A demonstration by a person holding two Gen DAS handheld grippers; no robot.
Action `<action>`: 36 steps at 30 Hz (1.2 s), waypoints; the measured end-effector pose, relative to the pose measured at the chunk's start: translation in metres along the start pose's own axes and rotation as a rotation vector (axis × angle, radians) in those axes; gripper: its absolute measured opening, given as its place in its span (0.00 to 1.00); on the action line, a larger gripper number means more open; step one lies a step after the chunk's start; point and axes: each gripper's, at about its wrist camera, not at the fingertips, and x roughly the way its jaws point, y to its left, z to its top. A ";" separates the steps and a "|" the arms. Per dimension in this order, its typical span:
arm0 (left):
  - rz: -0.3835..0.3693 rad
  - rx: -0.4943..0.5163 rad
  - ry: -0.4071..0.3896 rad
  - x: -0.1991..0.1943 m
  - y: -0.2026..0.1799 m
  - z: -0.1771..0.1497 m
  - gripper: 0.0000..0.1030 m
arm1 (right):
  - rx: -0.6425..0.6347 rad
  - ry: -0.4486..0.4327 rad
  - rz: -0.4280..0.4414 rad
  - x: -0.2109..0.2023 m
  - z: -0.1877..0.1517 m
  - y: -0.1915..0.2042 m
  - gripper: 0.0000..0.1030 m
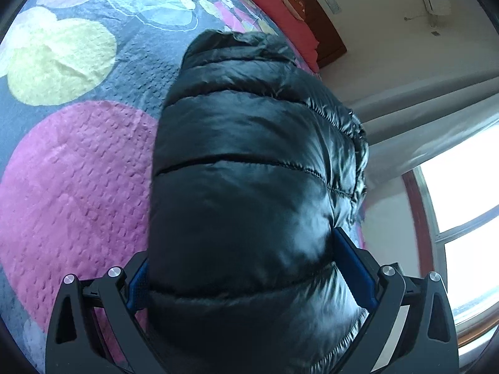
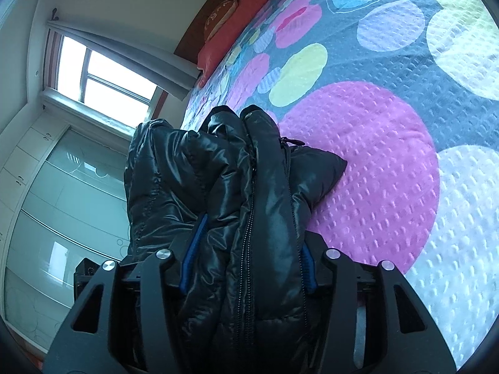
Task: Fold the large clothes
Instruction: 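Hold the compact jacket bundle with both grippers and squeeze it together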
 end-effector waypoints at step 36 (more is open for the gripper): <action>0.292 0.165 0.033 0.045 -0.013 0.055 0.95 | 0.092 -0.012 -0.122 0.016 0.033 -0.017 0.37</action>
